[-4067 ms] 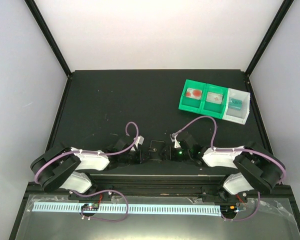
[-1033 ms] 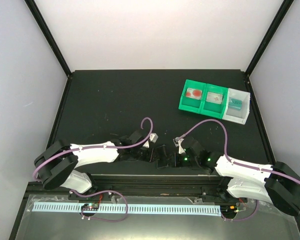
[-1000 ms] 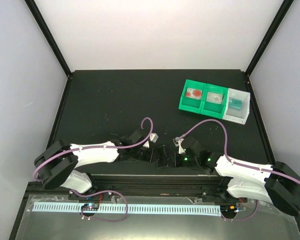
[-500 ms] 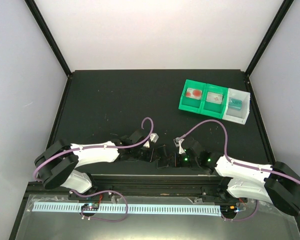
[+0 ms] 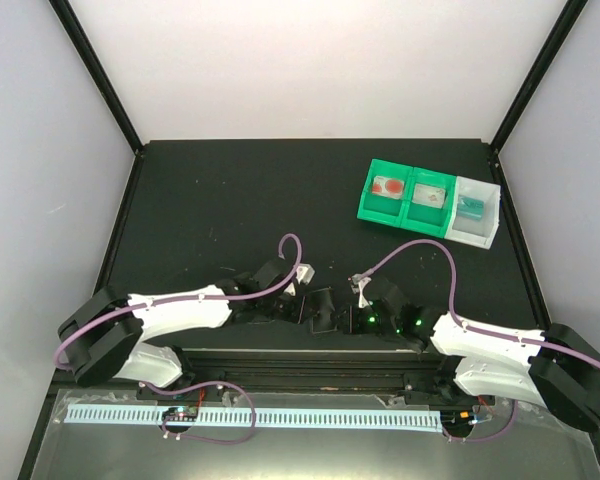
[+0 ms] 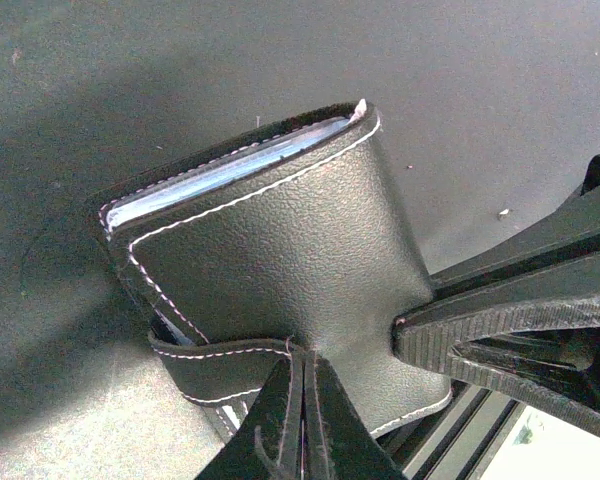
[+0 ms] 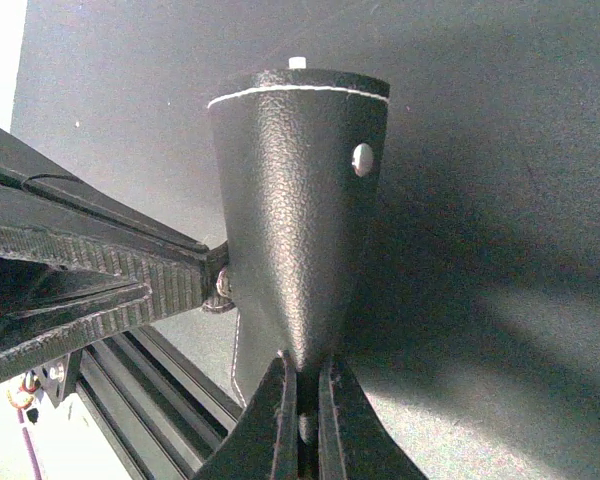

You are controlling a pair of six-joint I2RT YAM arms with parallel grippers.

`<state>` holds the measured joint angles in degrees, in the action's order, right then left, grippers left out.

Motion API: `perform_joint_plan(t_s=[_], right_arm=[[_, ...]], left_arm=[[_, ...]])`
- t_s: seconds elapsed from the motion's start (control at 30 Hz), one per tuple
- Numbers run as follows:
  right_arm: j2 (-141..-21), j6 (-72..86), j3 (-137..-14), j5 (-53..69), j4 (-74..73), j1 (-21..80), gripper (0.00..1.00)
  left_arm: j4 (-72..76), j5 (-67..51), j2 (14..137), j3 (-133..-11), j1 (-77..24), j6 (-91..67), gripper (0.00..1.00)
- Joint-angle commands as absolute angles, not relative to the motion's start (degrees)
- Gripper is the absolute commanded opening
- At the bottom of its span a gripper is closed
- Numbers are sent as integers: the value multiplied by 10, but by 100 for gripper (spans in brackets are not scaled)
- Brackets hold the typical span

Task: Take the credit cards out of the card holder

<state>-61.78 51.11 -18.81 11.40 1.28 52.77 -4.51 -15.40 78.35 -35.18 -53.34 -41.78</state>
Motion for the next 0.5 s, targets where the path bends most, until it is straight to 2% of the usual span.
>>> perform_joint_plan(t_s=[0.0, 0.47], right_arm=[[-616, 511, -174, 58, -2, 526, 1], [-622, 521, -155, 18, -4, 526, 1]], left_arm=[[-89, -129, 762, -343, -534, -402, 2], [-92, -120, 737, -311, -530, -400, 2]])
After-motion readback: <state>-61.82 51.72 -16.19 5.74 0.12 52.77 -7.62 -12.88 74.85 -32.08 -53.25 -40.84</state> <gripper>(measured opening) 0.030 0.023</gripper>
